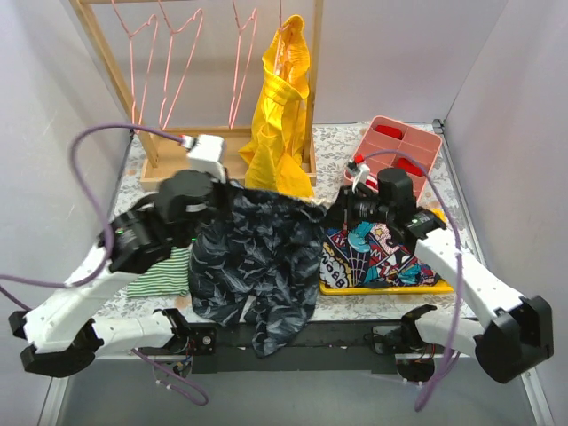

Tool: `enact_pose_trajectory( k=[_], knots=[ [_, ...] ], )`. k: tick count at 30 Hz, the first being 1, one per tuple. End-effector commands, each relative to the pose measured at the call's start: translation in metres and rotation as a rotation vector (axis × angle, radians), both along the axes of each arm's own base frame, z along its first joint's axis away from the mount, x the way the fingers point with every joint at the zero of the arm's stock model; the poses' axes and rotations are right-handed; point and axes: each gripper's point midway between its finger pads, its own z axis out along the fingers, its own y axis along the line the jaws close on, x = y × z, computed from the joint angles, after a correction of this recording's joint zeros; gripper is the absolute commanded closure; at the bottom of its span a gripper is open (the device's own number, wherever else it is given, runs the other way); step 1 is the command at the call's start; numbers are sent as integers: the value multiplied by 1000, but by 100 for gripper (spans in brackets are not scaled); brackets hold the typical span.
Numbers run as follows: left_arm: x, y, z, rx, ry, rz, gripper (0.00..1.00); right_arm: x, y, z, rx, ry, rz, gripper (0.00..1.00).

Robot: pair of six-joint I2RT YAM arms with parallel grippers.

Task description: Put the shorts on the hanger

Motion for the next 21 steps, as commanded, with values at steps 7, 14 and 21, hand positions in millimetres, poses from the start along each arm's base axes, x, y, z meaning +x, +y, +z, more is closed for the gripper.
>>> enact_pose_trajectory(
  k=[7, 14, 21],
  knots=[
    [4, -54, -87, 41, 196, -115, 100, 11, -34, -49, -131, 119, -236, 33],
    [9, -67, -77, 56, 192, -148, 100, -51, -12, -44, -268, -21, -382, 30],
    [16, -72, -52, 58, 166, -148, 100, -70, 16, -88, -442, -156, -507, 34]
  ],
)
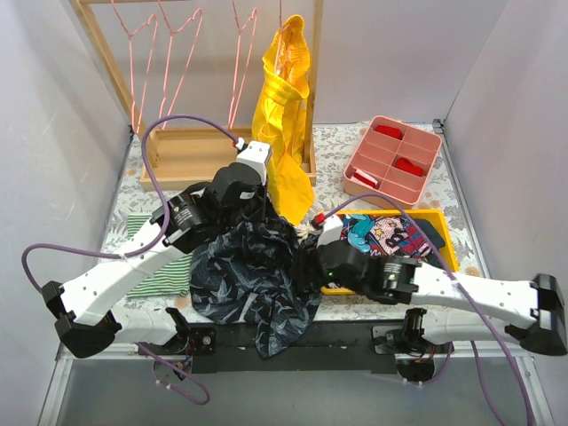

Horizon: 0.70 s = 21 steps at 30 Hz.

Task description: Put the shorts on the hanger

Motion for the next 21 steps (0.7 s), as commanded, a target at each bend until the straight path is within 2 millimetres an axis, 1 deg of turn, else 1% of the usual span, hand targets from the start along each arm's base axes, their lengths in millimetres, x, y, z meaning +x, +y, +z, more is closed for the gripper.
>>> enact_pose_trajectory(
  k=[1, 2, 3, 5, 6, 8, 10, 12, 13, 14, 15, 16, 17, 18, 19, 20, 21],
  knots=[
    [2, 0, 36, -38, -50, -10, 100, 30, -14, -21, -173, -149, -286, 32],
    [2, 0, 39, -38, -54, -13, 100, 35, -15, -20, -191, -175, -313, 32],
    [3, 0, 48, -54, -67, -12, 100, 37, -14, -23, -214, -186, -325, 33],
    [2, 2, 54, -58, -71, -15, 100, 42, -13, -23, -216, -211, -341, 33],
    [1, 3, 62, -71, -81, -14, 100, 46, -14, -24, -227, -230, -363, 33],
    [0, 4, 66, -73, -85, -15, 100, 47, -20, -28, -249, -218, -409, 35],
    [0, 7, 70, -71, -91, -7, 100, 50, -26, -26, -260, -229, -442, 37],
    [0, 10, 71, -65, -93, 1, 100, 50, -29, -26, -238, -223, -460, 39],
    [-1, 11, 70, -62, -92, 2, 100, 50, -33, -30, -239, -224, -464, 41],
    [-2, 12, 70, -63, -93, 1, 100, 51, -33, -29, -214, -224, -473, 47],
    [-1, 13, 71, -65, -94, 5, 100, 51, -34, -23, -183, -223, -478, 51],
    [-2, 14, 71, -64, -95, 7, 100, 51, -36, -23, -172, -223, -482, 54],
    [-2, 15, 70, -63, -95, 10, 100, 51, -40, -26, -169, -224, -488, 55],
    [-3, 16, 71, -66, -94, 10, 100, 53, -39, -21, -139, -223, -483, 55],
    [-4, 16, 72, -69, -96, 8, 100, 54, -40, -21, -130, -216, -483, 55],
    [-4, 17, 73, -70, -97, 10, 100, 58, -45, -26, -140, -206, -492, 57],
    [-4, 17, 73, -70, -97, 8, 100, 60, -47, -24, -134, -205, -498, 58]
  ],
)
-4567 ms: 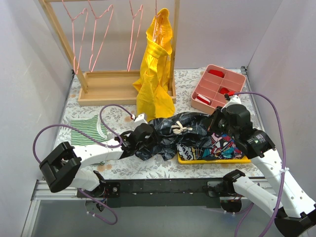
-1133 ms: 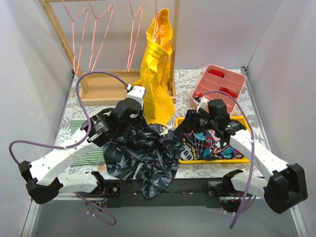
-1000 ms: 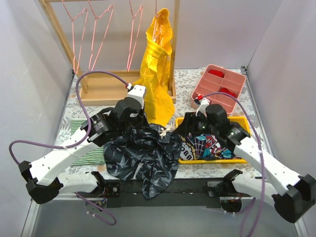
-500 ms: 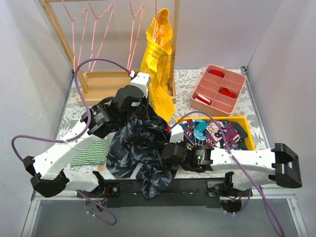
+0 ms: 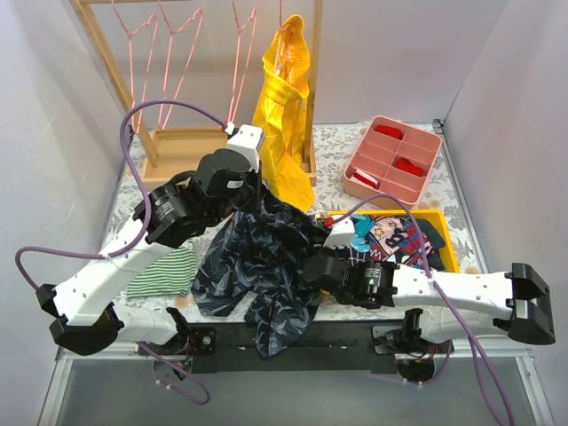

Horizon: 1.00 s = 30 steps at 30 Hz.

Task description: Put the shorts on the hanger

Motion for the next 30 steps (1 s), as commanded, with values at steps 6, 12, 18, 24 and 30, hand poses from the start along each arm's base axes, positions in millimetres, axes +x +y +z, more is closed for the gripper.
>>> enact_pose_trajectory(
  k=[6, 12, 18, 24, 30],
  knots=[
    [-7, 23, 16, -16, -36, 35, 100, 27, -31, 22, 72, -45, -127, 85],
    [-18, 39, -12, -24, 0, 72, 100, 48, -68, 81, 77, -125, -166, 99],
    [-22, 29, -16, -71, 27, 43, 100, 51, -52, 105, 96, -107, -12, 99],
    [-24, 23, -65, -72, 104, 67, 100, 67, -99, 107, 27, -84, -110, 99],
    [-26, 31, -178, -141, 263, 187, 100, 94, -114, 64, 2, 65, -90, 99]
  ],
)
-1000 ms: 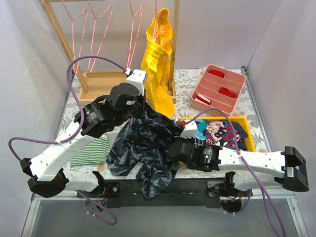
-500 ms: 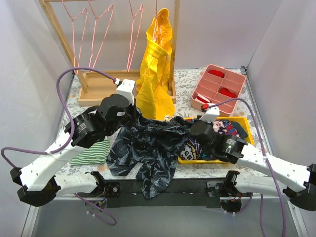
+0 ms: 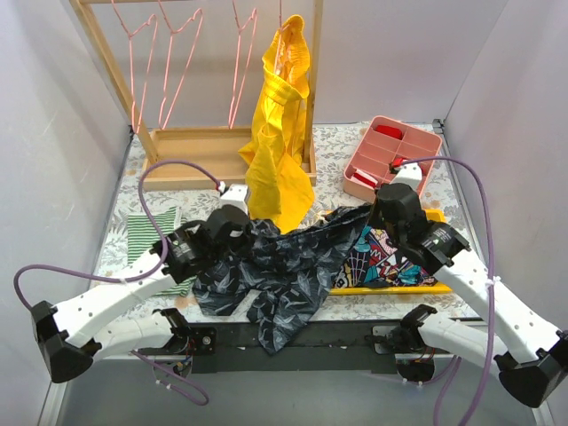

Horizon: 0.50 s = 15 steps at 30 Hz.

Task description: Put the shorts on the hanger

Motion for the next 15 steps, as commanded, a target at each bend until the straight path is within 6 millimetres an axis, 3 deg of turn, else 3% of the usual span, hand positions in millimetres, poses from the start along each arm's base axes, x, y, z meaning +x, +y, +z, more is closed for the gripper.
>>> enact_pose_trajectory(
  k=[1, 2, 3, 6, 10, 11, 15],
  knots=[
    [5, 1, -59, -141, 104, 144, 100, 7, 17, -36, 10, 110, 133, 99],
    [6, 3, -67, -162, 110, 163, 100, 2, 25, -57, 19, 170, 172, 99],
    [6, 7, -88, -167, 126, 182, 100, -6, 25, -82, 12, 224, 184, 99],
    [2, -1, -109, -214, 163, 163, 100, -14, 34, -105, 48, 273, 225, 99],
    [-3, -17, -118, -241, 201, 83, 83, -17, 37, -104, 38, 299, 251, 99],
    [-4, -20, -115, -246, 189, 56, 67, -16, 38, -102, 35, 295, 262, 99],
    [-7, -21, -88, -261, 133, -15, 43, -16, 44, -85, 50, 275, 294, 99]
  ],
)
